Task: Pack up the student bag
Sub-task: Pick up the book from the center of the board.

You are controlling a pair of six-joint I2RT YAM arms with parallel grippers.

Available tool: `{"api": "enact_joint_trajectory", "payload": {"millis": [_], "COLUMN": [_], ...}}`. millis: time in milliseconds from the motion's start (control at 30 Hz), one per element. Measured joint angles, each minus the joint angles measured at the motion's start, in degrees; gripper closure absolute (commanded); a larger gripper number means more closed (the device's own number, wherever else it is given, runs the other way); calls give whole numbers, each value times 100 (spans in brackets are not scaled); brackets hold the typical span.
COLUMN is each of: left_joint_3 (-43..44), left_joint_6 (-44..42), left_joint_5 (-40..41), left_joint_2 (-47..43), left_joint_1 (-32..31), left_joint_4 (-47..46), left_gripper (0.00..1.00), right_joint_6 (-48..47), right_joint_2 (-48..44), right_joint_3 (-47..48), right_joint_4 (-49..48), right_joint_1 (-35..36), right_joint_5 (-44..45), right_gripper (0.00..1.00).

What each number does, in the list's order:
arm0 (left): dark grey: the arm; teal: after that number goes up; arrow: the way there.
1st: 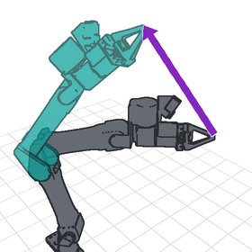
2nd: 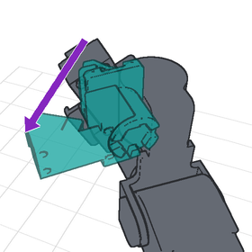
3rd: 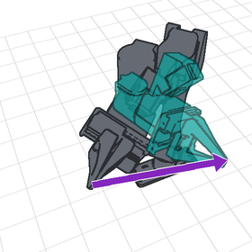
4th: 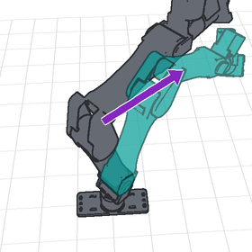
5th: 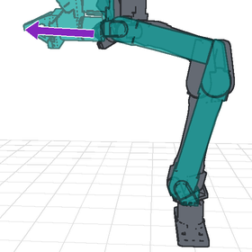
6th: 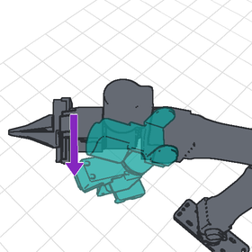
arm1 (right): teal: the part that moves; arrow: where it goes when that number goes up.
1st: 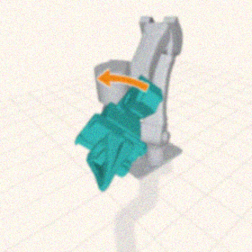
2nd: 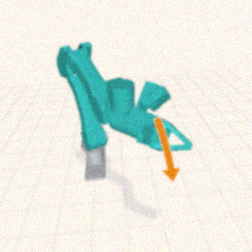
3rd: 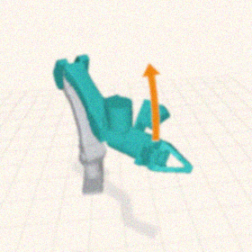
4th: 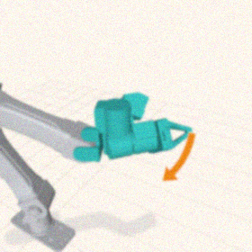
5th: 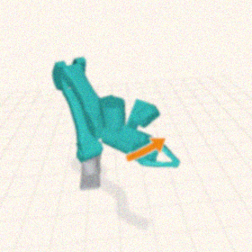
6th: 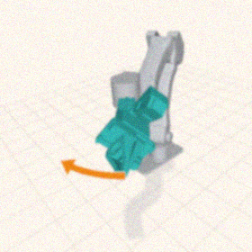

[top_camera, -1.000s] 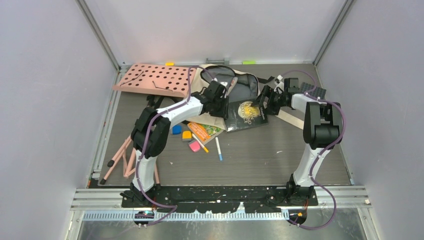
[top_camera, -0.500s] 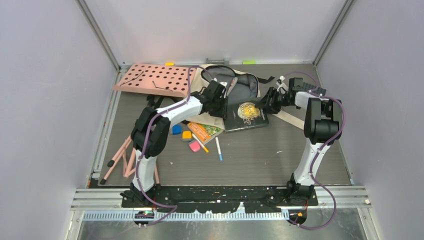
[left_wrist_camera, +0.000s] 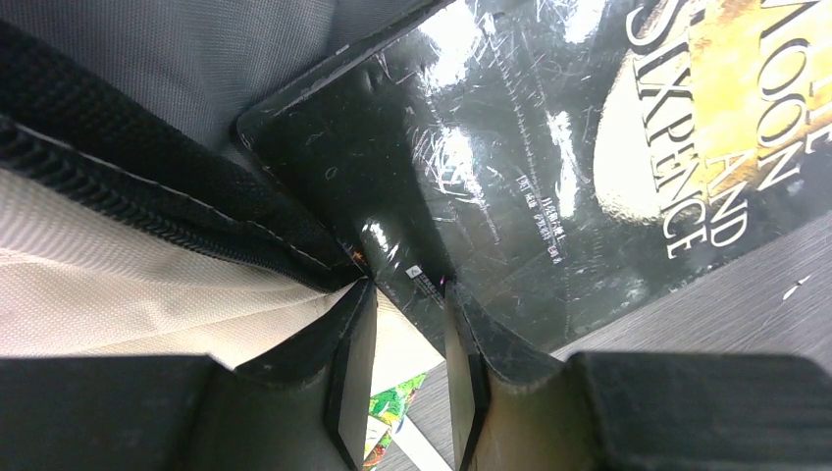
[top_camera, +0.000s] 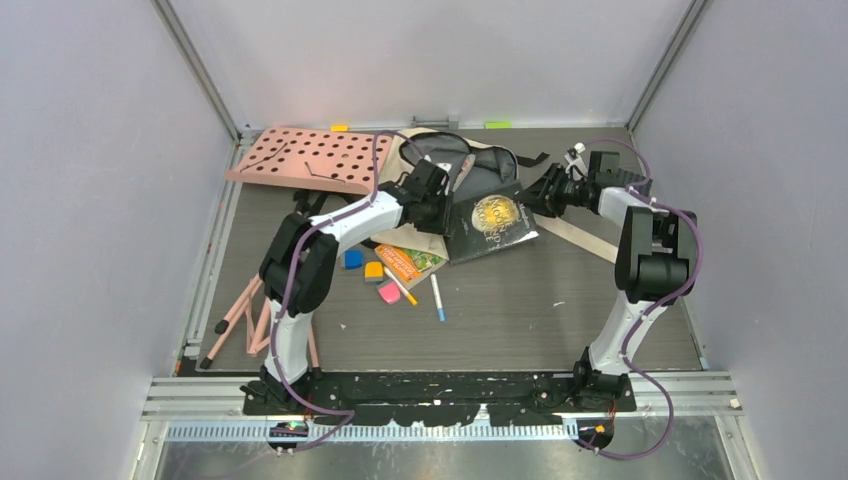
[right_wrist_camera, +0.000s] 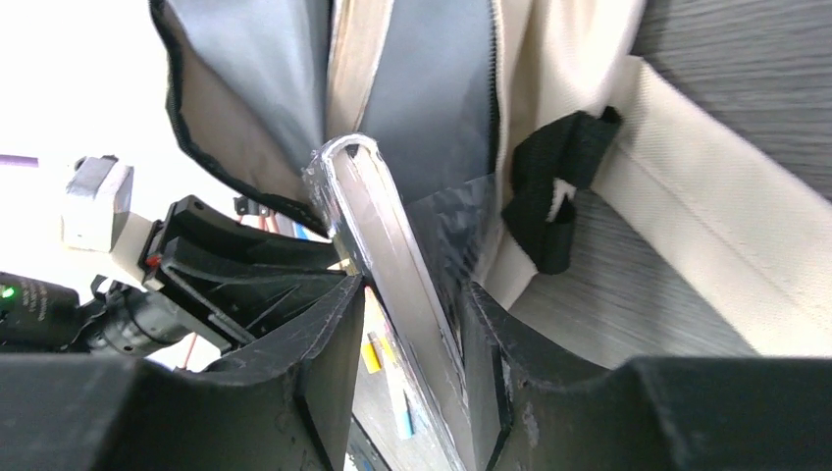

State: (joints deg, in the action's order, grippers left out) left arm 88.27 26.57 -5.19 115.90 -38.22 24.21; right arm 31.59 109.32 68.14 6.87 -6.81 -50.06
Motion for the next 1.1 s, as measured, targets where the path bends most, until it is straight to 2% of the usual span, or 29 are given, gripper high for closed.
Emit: {"api": "enact_joint_trajectory", "payload": {"millis": [167,233,333,433,533,633,867,1100], "left_joint_3": [-2,-2,-2,-2,-11,-13,96,706], "left_joint_6": [-31,-55,-107,-175,-195,-208,-138,254], "left_joint_5": [9,9,4,33,87,129,105,-114], "left_joint_2": [-35,-44,-63,-107,-219,-415,-1276,-1325], "left_joint_1": [4,4,2,4,2,11,365,1215], "left_joint_4": [50,59,59,76,76,76,348,520], "left_gripper": [69,65,55,41,28,20,11,8], "right_joint_6": [28,4,-157,-356,-496,-562,-623,-643], "right_joint_2": [-267,-358,-562,-879,-1399,-1947,-2559,-2680], "right_joint_3": [0,4,39,94,107,184,568,1040], "right_joint_4": [92,192,616,1169,1687,2149,2667,3178], "right_joint_1": [87,118,177,286,437,570,584,584], "right_joint_5": [-149,-227,-317,-267,-44,310,1038,1843], "right_gripper": [91,98,99,99,99,99,99,99]}}
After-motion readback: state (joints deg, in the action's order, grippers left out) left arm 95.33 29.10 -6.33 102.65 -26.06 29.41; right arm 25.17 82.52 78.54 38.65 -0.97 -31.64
